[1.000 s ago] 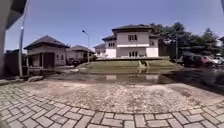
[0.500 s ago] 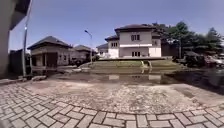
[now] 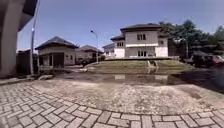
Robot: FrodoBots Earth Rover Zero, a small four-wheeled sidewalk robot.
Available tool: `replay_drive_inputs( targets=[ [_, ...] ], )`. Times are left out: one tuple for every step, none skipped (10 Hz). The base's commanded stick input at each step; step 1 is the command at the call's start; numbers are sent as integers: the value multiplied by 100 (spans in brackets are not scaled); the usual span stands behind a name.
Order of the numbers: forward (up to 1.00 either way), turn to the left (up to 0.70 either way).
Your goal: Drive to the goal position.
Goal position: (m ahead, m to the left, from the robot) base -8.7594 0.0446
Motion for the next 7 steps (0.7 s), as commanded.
replay_drive_inputs(
  targets=[
    [0,50],
    [0,50],
    [0,50],
    [0,50],
    [0,50],
    [0,50],
    [0,50]
  ],
)
